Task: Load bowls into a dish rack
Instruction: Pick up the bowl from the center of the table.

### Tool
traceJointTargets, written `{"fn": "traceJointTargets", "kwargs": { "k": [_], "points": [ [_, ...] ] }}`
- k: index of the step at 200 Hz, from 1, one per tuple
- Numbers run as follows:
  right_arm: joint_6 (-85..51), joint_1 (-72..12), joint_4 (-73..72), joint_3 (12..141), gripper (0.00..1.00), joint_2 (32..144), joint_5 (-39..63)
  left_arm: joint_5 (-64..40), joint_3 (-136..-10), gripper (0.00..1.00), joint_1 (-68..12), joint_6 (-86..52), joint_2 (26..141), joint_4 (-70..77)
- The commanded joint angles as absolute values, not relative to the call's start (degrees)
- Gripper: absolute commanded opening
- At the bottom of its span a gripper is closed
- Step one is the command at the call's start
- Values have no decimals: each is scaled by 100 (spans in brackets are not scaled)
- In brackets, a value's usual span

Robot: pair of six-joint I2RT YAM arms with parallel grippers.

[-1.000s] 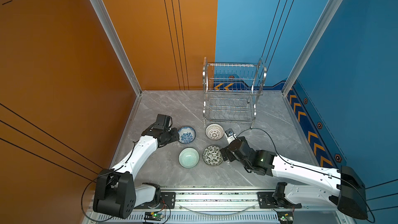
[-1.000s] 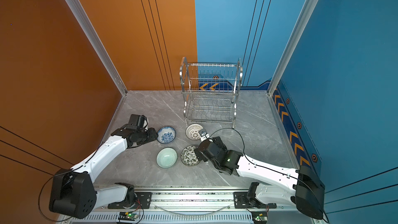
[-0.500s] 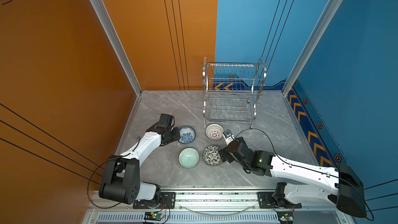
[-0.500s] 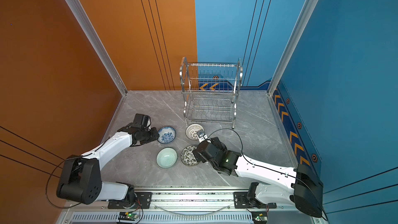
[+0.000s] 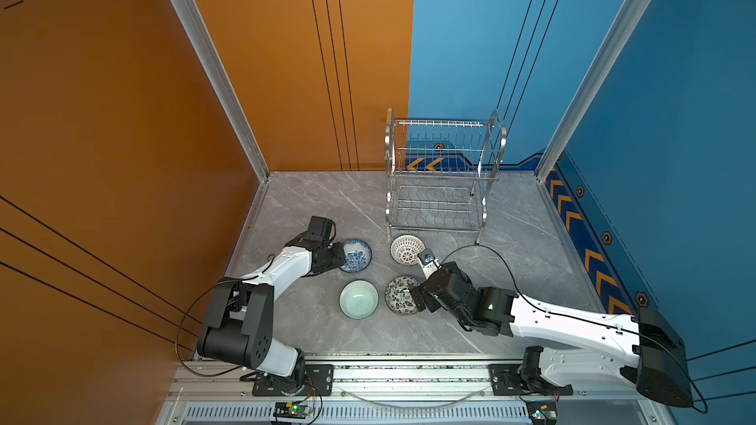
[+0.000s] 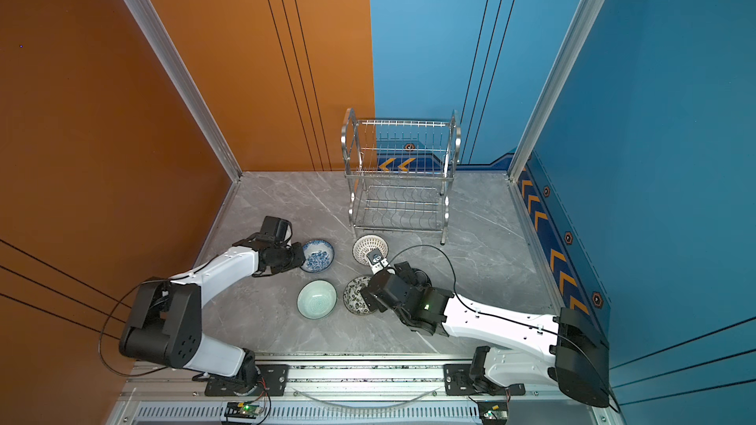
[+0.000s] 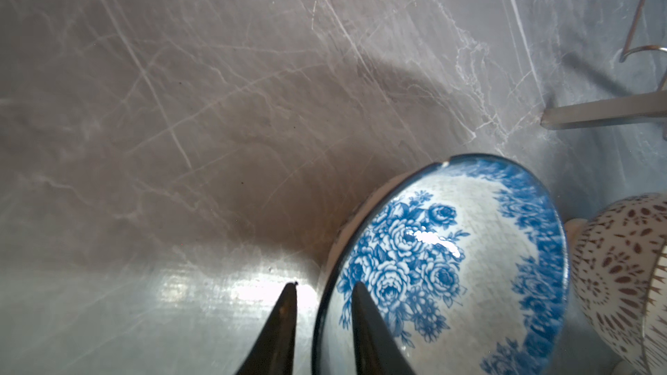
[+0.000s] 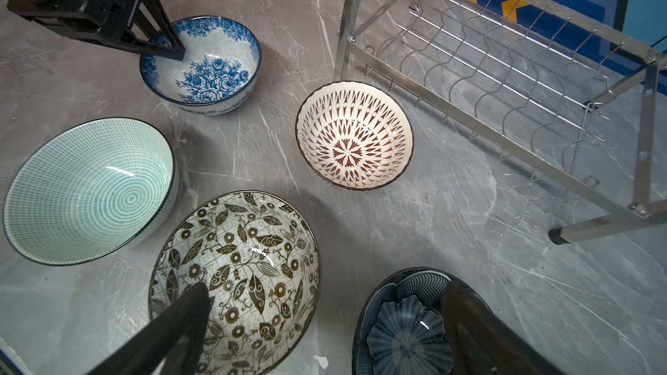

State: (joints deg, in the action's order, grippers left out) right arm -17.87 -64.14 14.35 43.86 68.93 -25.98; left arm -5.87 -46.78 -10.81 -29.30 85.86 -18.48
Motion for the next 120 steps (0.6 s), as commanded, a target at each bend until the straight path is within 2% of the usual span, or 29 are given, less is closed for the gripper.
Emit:
{"fn": "traceJointTargets", "kwargs": {
  "k": [1,75,120],
  "points": [
    [-1778,-6459,1514,4582,100,7038,-2804,-678,-4572,25,-1100,-2977,8714,-1683],
    [-1714,-6645,1564,4620,100,7051,-2953,-721,-4632,14,-1116,-3115,8856,-1565],
    [-1684,-6645,1494,4530,100,6979,-3032,-643,-4670,2,-1124,-3264,8800,-1556]
  ]
}}
